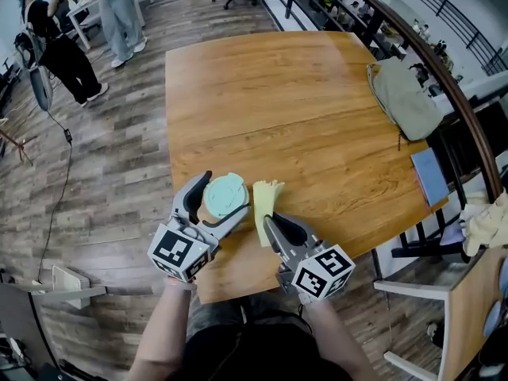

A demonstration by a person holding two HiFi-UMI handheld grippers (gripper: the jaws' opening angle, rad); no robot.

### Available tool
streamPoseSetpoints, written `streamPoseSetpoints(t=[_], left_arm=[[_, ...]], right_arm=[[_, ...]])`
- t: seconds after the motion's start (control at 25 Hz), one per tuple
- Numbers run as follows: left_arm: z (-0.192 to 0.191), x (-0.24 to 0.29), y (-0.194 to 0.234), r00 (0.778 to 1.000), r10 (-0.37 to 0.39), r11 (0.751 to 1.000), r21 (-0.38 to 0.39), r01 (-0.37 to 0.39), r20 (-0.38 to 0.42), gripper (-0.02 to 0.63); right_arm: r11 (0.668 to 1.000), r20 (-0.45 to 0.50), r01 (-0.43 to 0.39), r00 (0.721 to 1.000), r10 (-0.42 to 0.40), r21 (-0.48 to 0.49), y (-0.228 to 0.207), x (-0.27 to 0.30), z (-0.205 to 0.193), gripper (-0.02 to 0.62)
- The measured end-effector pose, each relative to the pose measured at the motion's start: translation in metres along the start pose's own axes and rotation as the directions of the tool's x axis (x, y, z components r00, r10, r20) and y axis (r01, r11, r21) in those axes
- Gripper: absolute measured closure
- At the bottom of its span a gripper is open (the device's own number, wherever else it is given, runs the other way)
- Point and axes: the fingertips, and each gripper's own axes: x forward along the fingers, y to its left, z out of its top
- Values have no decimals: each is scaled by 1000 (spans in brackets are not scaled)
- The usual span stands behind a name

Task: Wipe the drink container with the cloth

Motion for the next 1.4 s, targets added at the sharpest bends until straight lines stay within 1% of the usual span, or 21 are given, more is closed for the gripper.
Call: streamPoseSetpoints(t=[0.16, 0.56, 0.72, 0.88, 1.08, 1.24, 1.4], left_arm=[[1, -2, 7, 999, -43, 998, -46, 43, 6, 186], [6, -8, 35, 994, -94, 982, -157, 102, 57, 186], [8, -9, 45, 991, -111, 975, -186, 123, 73, 186], [6, -10, 58, 988, -127, 960, -239, 145, 90, 186], [2, -11, 76, 984, -135, 935, -314, 165, 113, 187], [0, -10, 84, 981, -154, 923, -338, 187, 120, 189], [-1, -9, 94, 980, -156, 909, -369, 192, 125, 192]], right_arm=[[1000, -1, 3, 1000, -3, 11, 5, 15, 1, 555], [1000, 0, 9, 1000, -9, 17, 20, 52, 7, 555], [1000, -5, 19, 1000, -19, 14, 25, 63, 7, 555], [1000, -9, 23, 1000, -23, 7, 30, 77, 6, 555], [1000, -10, 30, 1000, -30, -2, 32, 94, 6, 555], [998, -18, 57, 998, -57, -4, 27, 103, 1, 555], [996, -55, 93, 994, -94, -10, 17, 106, -11, 555]])
